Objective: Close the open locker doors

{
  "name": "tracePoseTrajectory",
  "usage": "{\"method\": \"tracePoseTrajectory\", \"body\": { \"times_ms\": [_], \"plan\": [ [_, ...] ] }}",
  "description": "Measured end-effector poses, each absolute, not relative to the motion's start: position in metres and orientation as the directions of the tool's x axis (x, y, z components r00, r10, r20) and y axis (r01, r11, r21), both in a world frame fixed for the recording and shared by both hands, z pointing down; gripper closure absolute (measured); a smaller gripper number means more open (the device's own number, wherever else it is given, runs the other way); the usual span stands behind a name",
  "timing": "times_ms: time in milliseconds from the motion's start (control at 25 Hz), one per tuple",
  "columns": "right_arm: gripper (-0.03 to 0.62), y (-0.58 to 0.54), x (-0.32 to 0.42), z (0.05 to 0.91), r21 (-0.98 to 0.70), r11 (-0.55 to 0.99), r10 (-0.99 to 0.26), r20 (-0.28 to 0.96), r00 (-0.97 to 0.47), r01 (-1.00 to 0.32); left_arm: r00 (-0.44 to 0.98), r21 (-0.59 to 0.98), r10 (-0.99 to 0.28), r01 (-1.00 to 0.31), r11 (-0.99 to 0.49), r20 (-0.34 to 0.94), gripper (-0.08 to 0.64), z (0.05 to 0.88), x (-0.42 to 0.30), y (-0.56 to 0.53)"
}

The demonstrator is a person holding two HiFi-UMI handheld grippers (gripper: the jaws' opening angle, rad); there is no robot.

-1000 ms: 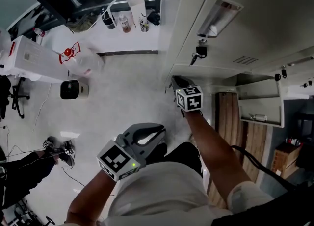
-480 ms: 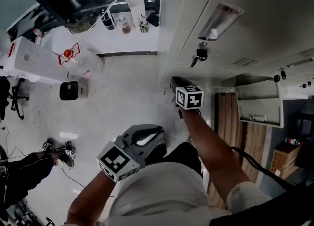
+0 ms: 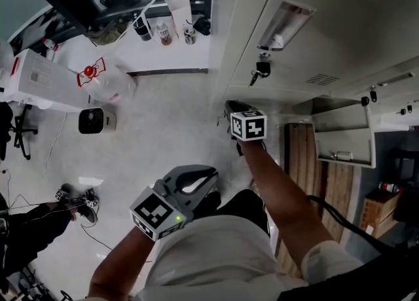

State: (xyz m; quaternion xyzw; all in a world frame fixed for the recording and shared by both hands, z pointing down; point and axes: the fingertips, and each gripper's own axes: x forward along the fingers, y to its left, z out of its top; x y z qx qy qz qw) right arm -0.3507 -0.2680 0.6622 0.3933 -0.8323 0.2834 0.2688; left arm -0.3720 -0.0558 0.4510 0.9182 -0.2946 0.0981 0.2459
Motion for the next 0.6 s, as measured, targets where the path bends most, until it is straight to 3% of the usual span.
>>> {"method": "tracePoseTrajectory", "body": {
  "times_ms": [600],
  "plan": [
    [0.563, -0.250, -0.341, 0.661, -0.224, 0.589, -0.434, 0.722, -0.538, -0.776, 0.795, 0.373, -0.498, -0.604, -0.705, 0.346, 0.529, 0.447, -0.361, -0.043]
  ]
}}
